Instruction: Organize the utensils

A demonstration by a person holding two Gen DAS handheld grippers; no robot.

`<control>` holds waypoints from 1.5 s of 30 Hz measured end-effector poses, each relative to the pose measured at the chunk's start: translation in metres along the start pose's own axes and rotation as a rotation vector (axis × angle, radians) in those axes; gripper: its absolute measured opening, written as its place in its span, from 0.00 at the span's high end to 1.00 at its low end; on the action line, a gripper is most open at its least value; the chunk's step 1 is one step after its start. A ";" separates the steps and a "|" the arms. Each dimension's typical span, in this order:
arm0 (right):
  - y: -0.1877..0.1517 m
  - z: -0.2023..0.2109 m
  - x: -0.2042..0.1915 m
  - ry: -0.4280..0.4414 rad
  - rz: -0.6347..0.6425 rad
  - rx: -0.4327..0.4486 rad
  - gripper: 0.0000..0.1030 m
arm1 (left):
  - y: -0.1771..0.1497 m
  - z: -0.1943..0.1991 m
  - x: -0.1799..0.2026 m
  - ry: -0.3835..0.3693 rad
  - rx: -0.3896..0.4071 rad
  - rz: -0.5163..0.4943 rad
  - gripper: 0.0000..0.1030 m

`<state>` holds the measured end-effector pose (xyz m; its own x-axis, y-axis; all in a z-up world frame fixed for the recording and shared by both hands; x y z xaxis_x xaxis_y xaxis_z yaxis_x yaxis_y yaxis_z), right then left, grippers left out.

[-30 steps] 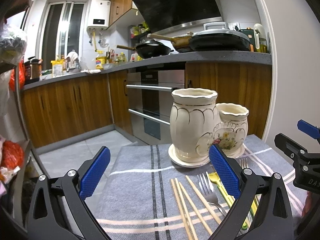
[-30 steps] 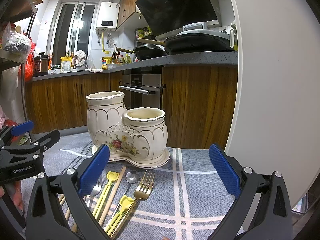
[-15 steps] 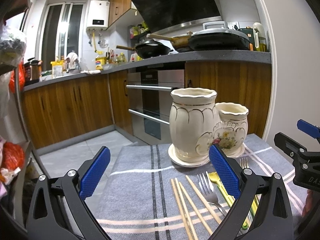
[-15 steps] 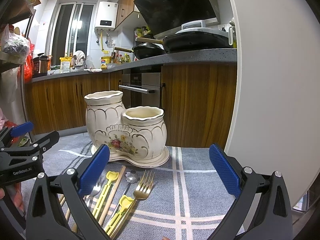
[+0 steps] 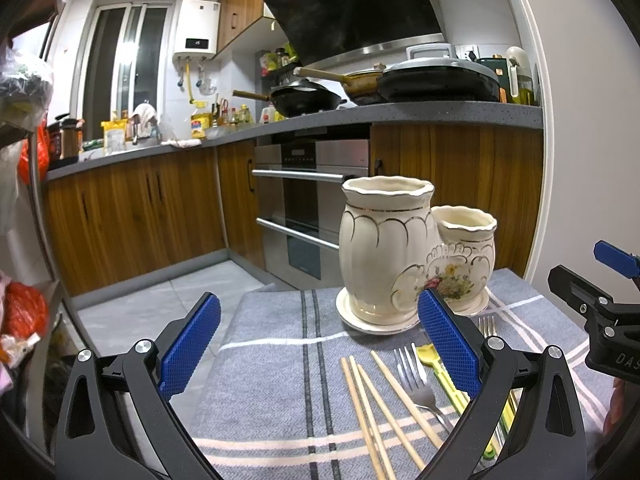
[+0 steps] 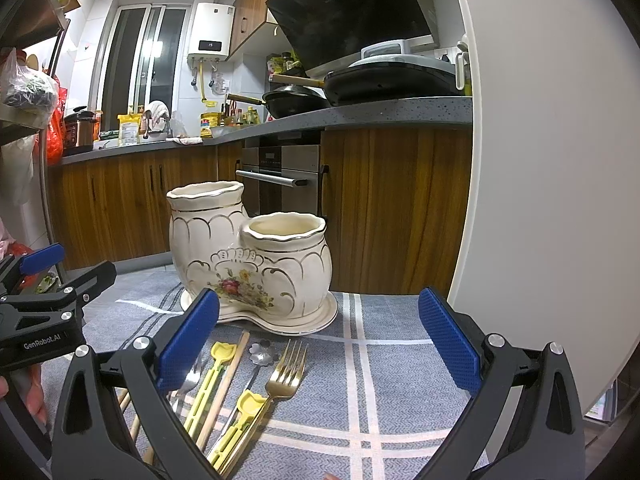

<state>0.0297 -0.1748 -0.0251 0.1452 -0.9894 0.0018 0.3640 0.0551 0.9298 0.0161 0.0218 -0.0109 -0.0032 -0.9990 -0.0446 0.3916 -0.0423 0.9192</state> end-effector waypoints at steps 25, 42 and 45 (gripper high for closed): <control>-0.020 -0.023 0.017 0.078 -0.059 -0.376 0.05 | -0.017 -0.032 0.002 -0.042 -0.296 -0.075 0.05; -0.041 -0.038 -0.002 0.116 -0.004 -0.544 0.37 | -0.044 -0.042 -0.005 -0.072 -0.470 -0.130 0.07; -0.046 -0.038 0.001 0.126 -0.032 -0.578 0.45 | -0.045 -0.038 -0.010 -0.079 -0.508 -0.087 0.08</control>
<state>0.0484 -0.1732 -0.0819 0.2218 -0.9700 -0.0995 0.8068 0.1253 0.5774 0.0338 0.0346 -0.0669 -0.1175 -0.9910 -0.0641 0.7841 -0.1322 0.6064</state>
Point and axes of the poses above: each gripper's, at about its wrist camera, not at the fingertips, and z roughly against the way its jaws point, x to its right, y to its top, the point moved 2 cm from there along -z, roughly the way its jaws point, and after that the axes turned 6 degrees about -x, right-handed, at the moved point
